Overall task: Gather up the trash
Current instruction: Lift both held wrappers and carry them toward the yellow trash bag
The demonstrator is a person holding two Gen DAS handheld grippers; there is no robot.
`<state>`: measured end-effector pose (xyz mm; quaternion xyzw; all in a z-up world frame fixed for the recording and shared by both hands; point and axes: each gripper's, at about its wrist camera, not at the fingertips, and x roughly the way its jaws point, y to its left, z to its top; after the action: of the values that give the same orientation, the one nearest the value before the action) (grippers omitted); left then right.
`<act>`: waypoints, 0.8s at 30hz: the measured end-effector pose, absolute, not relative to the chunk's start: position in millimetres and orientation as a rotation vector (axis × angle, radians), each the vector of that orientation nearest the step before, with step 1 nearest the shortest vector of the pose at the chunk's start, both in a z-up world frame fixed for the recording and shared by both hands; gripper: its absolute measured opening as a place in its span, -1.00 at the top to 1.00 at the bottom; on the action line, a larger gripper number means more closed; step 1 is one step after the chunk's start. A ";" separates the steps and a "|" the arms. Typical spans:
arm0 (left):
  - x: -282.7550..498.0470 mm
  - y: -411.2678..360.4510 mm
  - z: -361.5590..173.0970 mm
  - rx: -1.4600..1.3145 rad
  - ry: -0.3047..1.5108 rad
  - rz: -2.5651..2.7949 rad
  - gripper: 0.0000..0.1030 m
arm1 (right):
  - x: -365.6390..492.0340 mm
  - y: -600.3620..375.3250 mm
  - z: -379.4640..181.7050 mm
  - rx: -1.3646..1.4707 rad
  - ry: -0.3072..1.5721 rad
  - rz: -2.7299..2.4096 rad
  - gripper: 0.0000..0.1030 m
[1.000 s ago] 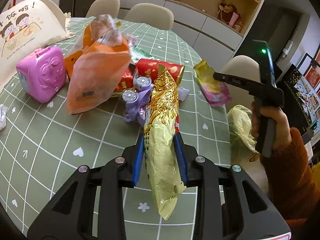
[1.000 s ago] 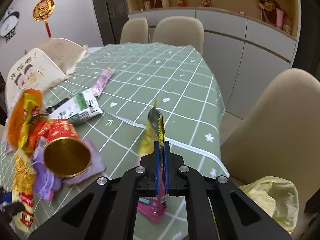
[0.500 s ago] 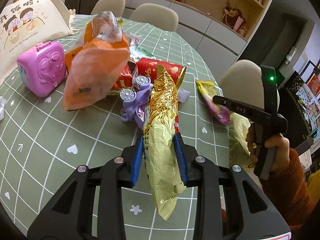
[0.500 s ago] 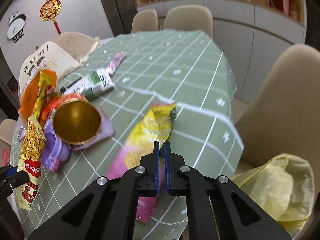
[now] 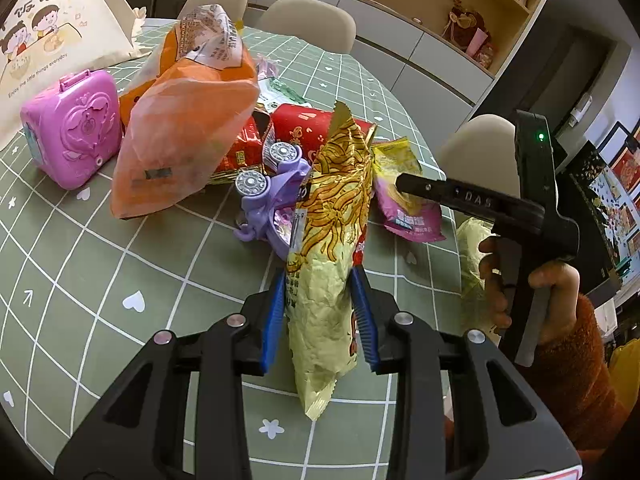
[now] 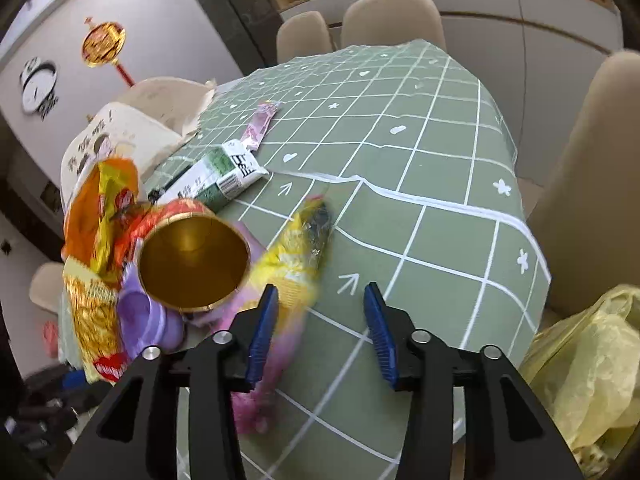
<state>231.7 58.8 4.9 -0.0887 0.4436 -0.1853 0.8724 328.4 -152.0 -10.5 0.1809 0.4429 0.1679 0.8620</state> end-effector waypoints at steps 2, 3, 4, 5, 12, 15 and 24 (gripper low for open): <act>232.3 62.0 5.2 -0.188 0.919 -0.387 0.40 | 331.4 -158.5 -13.0 0.469 0.930 0.353 -0.01; 232.0 63.5 5.1 -0.188 0.914 -0.385 0.40 | 332.1 -159.8 -13.1 0.478 0.932 0.354 -0.01; 231.6 64.4 5.0 -0.187 0.911 -0.384 0.40 | 332.7 -158.0 -12.2 0.462 0.936 0.354 -0.01; 230.3 65.5 4.2 -0.188 0.908 -0.383 0.40 | 332.6 -152.9 -10.1 0.414 0.938 0.348 -0.01; 226.4 68.9 4.5 -0.183 0.904 -0.373 0.40 | 326.2 -114.0 -4.5 0.174 0.910 0.329 0.39; 221.3 67.1 11.7 -0.162 0.884 -0.357 0.43 | 324.5 -113.8 1.1 0.156 0.907 0.331 0.74; 221.1 22.8 44.8 -0.104 0.828 -0.400 0.46 | 286.8 -170.5 44.9 0.066 0.754 0.243 0.80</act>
<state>221.1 22.8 44.8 -0.0500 0.3993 -0.1928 0.8949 286.8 -170.5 44.9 0.0319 0.3669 0.1185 0.9221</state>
